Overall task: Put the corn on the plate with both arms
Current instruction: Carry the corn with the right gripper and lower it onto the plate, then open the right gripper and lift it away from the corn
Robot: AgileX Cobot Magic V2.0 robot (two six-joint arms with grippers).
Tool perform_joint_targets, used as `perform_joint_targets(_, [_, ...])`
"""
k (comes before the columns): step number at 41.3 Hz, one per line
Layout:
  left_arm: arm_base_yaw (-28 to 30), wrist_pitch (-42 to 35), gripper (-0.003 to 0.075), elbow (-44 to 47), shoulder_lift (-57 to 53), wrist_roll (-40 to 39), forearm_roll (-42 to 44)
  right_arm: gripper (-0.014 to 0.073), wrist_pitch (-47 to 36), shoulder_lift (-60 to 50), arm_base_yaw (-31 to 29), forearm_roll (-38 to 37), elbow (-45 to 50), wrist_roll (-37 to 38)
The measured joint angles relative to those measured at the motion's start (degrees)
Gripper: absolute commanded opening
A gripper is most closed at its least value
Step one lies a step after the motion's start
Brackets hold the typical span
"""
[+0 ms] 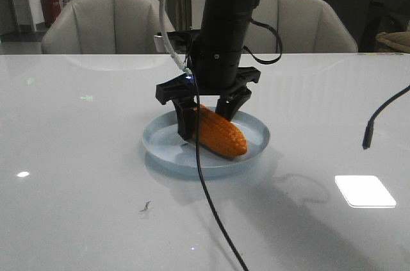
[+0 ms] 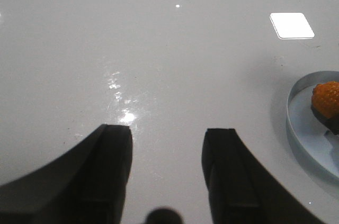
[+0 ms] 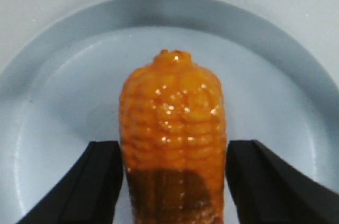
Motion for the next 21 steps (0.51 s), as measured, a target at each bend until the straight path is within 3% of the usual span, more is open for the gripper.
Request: perform_joint_targets(21, [0.0,0.1,0.0376,0.0,0.0,0.0,-0.1,0.0543,8.1,-5.4,-2.8,-0.6,-11.0,0.1])
